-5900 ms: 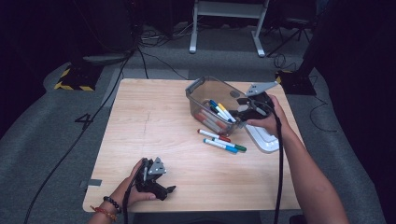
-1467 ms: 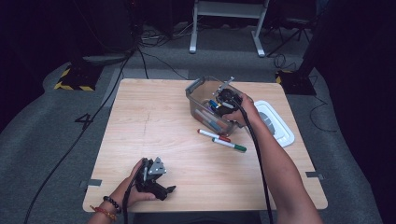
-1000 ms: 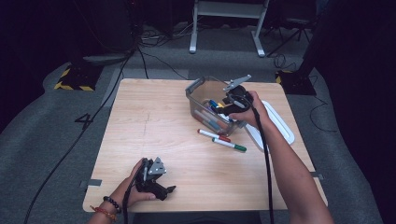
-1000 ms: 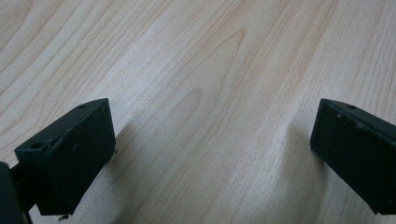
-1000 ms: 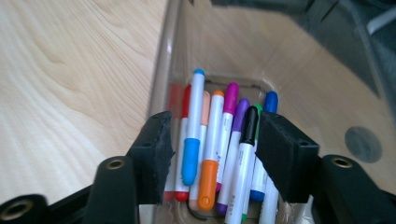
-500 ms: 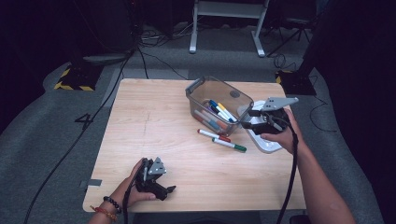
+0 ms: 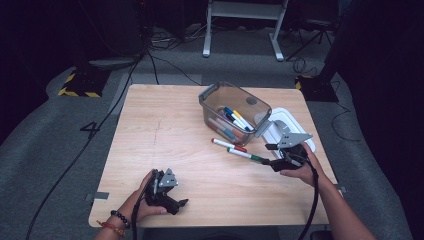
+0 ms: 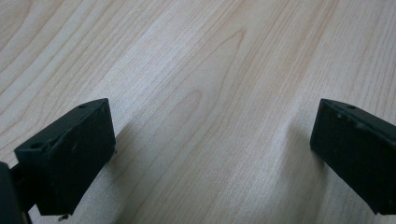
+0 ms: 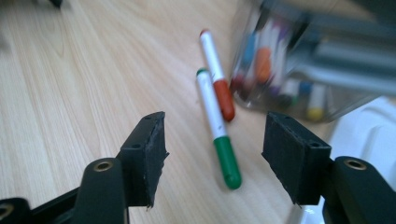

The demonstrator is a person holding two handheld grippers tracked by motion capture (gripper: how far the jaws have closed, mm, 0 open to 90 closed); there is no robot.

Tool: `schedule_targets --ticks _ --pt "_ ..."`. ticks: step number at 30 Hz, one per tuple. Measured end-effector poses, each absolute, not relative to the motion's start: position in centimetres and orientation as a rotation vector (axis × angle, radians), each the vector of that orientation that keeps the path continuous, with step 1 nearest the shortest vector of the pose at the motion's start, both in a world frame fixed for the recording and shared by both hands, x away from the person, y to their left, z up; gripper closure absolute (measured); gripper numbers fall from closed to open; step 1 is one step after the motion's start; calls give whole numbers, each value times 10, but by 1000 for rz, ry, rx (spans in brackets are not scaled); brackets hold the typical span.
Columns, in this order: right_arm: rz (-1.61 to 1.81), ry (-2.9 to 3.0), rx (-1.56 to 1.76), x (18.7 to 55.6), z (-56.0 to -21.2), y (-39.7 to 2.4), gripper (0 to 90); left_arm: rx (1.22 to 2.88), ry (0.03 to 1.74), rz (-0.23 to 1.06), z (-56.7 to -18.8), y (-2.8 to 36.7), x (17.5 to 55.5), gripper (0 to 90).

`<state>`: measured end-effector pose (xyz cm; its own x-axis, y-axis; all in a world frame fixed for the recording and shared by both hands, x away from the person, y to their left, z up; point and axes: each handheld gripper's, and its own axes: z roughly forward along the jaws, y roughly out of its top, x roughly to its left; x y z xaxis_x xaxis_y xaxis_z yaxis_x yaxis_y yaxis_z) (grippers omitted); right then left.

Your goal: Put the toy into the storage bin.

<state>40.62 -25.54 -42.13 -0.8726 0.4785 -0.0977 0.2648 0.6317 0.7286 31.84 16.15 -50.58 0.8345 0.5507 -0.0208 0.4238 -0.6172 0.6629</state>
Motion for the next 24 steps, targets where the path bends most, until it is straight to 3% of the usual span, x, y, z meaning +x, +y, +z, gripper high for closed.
schedule_targets --ticks 14,19,22,24 --pt "956 2706 705 445 -479 -239 432 2326 708 241 -506 162 318 3" --pt "938 2737 707 445 -485 -235 528 2325 707 242 -506 161 318 3" --pt "944 2762 660 442 -483 -231 733 2325 707 242 -506 161 318 3" --pt "935 2789 612 439 -482 -229 753 2326 708 241 -506 161 318 3"
